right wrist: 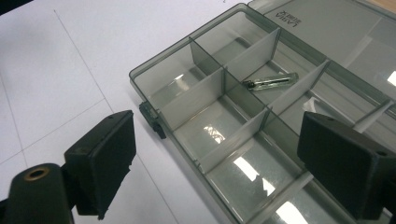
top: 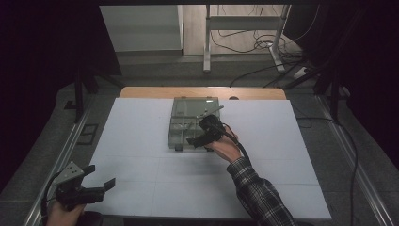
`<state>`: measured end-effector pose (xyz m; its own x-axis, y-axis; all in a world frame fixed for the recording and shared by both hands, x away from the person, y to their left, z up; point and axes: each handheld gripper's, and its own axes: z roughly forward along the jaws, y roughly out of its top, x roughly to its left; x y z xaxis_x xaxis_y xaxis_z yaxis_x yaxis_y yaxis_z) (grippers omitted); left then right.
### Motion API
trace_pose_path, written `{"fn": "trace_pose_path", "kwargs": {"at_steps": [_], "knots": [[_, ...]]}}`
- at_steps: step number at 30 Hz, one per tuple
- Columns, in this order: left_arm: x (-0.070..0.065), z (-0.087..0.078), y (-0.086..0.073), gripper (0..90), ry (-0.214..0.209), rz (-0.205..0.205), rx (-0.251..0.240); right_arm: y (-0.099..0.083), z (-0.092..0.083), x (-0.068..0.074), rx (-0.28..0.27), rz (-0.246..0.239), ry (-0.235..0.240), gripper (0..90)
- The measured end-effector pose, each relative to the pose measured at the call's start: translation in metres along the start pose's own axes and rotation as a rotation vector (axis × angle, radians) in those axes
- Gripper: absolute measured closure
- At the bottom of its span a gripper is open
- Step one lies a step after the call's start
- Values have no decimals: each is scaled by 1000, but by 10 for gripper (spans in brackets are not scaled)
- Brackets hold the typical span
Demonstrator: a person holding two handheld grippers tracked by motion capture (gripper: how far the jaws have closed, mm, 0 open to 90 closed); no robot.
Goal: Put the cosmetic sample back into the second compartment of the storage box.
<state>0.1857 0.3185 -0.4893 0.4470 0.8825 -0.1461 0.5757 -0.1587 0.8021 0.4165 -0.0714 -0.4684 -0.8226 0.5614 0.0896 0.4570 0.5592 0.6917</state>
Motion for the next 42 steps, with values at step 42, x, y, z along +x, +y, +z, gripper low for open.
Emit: {"fn": "trace_pose_path", "kwargs": {"at_steps": [42], "knots": [[-2,0,0,41,5,15,2,-35,-49,17,-1,-10,-23,2]]}}
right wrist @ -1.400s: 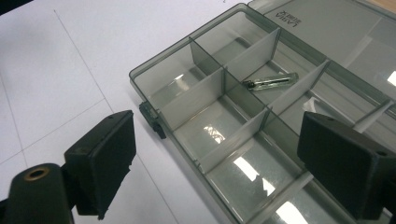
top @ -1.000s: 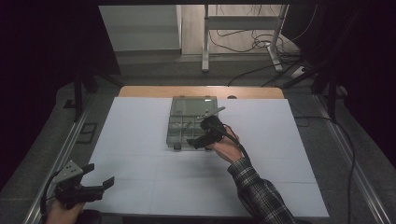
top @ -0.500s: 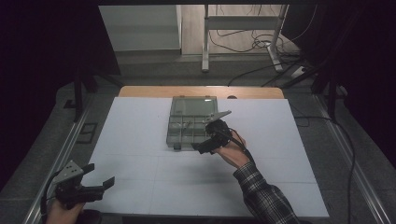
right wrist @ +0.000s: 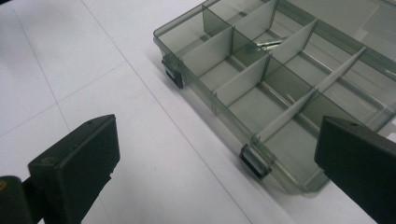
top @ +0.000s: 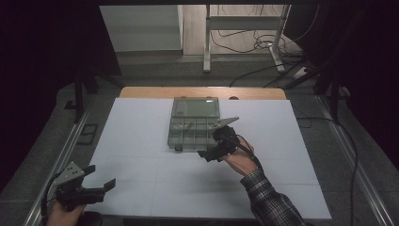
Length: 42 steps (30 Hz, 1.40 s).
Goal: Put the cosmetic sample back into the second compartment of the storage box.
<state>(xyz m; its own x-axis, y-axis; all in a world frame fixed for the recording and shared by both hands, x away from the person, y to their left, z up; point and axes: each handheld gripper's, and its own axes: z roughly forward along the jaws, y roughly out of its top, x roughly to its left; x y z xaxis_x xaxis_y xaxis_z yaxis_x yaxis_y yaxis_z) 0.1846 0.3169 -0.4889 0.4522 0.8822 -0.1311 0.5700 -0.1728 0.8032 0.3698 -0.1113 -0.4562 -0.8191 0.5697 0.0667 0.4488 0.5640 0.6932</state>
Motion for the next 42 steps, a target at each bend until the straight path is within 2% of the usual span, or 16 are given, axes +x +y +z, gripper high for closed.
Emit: {"fn": "trace_pose_path", "kwargs": {"at_steps": [8,21,30,34,42], "knots": [[0,-1,-1,41,1,0,-3,-10,-9,2,-10,-20,-2,10],[0,-2,-1,40,2,-1,-7,-29,-28,6,-39,5,-8,5],[0,-2,-1,39,4,0,-7,-45,-48,7,-55,18,-31,6],[0,-2,-1,39,3,-1,-7,-54,-60,8,-59,10,-65,7],[0,-2,-1,39,5,0,-7,-72,-75,9,-59,26,-91,7]]}}
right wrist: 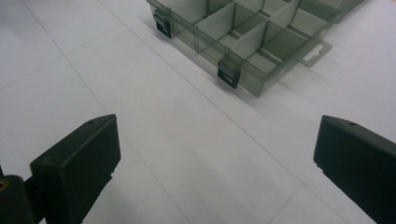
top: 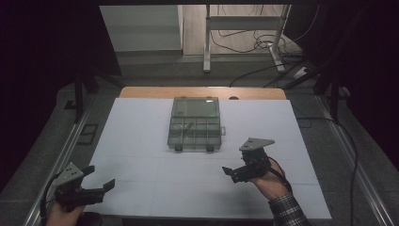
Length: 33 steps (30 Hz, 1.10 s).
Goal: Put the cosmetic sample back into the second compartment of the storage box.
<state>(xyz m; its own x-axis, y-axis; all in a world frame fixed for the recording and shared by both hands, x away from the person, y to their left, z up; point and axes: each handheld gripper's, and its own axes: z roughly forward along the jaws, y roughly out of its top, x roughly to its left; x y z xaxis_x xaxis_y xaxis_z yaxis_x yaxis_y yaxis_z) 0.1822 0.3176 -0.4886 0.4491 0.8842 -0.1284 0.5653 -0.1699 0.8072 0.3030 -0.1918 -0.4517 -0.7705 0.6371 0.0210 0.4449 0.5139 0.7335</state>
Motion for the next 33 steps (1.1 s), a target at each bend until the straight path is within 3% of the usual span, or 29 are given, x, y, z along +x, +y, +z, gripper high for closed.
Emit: {"fn": "trace_pose_path", "kwargs": {"at_steps": [11,33], "knots": [[0,0,0,37,2,-4,-2,-20,-20,-1,11,2,-51,7],[1,-1,-1,31,9,-18,-10,-69,-71,-12,-50,128,-153,5]]}}
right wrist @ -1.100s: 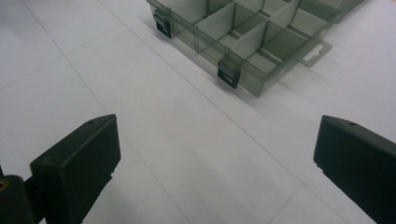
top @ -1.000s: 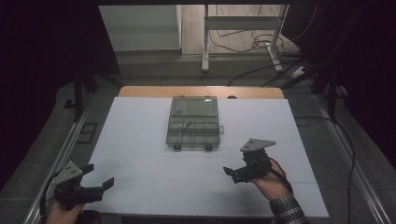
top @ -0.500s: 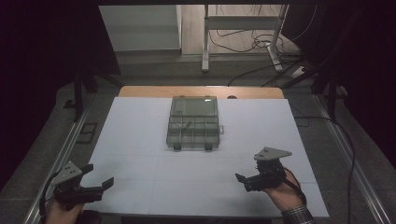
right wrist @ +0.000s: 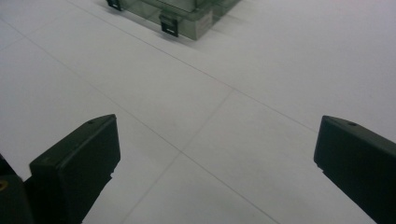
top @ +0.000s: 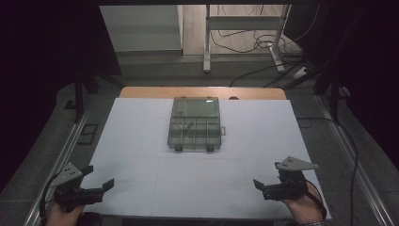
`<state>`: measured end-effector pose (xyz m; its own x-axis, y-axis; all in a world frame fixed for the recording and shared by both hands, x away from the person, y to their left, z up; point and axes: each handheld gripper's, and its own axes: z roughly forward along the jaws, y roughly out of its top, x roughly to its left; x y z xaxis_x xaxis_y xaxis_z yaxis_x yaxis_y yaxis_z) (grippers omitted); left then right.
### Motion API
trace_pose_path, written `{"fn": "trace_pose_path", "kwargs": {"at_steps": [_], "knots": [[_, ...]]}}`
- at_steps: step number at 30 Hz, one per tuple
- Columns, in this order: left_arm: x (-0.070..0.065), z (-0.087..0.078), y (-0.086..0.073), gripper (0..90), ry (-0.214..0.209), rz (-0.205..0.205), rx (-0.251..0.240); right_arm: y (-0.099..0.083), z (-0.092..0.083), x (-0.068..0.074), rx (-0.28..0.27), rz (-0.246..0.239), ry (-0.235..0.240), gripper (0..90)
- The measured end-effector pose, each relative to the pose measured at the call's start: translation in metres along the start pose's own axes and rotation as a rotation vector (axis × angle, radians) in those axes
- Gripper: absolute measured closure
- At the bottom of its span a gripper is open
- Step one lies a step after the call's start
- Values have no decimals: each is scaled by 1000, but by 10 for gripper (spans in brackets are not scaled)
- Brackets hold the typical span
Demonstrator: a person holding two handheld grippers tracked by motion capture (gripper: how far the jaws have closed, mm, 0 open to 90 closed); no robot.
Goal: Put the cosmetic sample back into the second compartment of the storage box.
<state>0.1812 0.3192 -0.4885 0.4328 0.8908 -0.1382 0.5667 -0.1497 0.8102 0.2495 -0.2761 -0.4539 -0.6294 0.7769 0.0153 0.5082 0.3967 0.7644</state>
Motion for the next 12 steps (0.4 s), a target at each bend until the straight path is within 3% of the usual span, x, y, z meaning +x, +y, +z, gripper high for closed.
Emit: {"fn": "trace_pose_path", "kwargs": {"at_steps": [9,12], "knots": [[0,0,0,28,6,-5,-3,-26,-15,-9,-6,78,-36,8],[0,0,0,28,7,-3,0,-26,-17,-10,-24,95,-39,13]]}}
